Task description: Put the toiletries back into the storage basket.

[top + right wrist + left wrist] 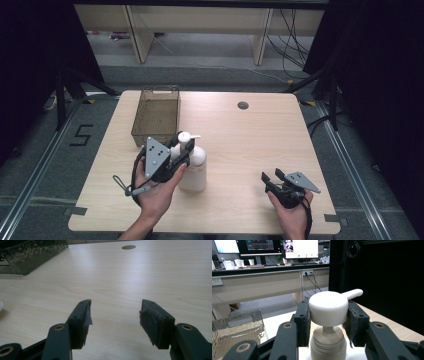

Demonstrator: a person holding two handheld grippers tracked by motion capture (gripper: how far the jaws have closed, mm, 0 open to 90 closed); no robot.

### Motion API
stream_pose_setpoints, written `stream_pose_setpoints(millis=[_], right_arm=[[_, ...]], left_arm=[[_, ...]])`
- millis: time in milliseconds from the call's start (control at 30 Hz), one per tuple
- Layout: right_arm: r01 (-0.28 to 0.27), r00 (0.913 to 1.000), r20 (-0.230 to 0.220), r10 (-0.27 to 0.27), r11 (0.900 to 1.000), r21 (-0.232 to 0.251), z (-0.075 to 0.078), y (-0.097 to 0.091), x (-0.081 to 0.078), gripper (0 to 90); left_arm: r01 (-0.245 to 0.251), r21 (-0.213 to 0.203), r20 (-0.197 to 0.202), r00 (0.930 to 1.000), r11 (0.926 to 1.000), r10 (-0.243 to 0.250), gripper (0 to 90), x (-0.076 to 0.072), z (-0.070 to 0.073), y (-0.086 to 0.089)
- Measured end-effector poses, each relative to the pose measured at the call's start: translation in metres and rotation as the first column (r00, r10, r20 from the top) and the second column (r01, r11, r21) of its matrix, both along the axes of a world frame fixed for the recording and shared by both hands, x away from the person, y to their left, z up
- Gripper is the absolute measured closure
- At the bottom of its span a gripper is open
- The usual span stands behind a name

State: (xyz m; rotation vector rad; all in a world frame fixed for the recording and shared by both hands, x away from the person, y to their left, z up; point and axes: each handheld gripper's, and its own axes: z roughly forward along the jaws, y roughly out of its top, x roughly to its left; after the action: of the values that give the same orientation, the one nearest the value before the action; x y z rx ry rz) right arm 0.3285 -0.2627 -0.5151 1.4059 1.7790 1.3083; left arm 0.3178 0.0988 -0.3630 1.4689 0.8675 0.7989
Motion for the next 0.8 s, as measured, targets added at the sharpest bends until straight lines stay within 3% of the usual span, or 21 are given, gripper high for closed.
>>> stream_pose_setpoints(millis=[800], right_arm=[[0.011, 0.9999, 0.010, -0.011, 0.9994, -0.034, 0.001, -0.001, 0.000, 42.7]], left_arm=[[-0.047, -0.013, 0.025, 0.9986, 0.9988, 0.048, 59.5, 0.011, 0.016, 0.025]])
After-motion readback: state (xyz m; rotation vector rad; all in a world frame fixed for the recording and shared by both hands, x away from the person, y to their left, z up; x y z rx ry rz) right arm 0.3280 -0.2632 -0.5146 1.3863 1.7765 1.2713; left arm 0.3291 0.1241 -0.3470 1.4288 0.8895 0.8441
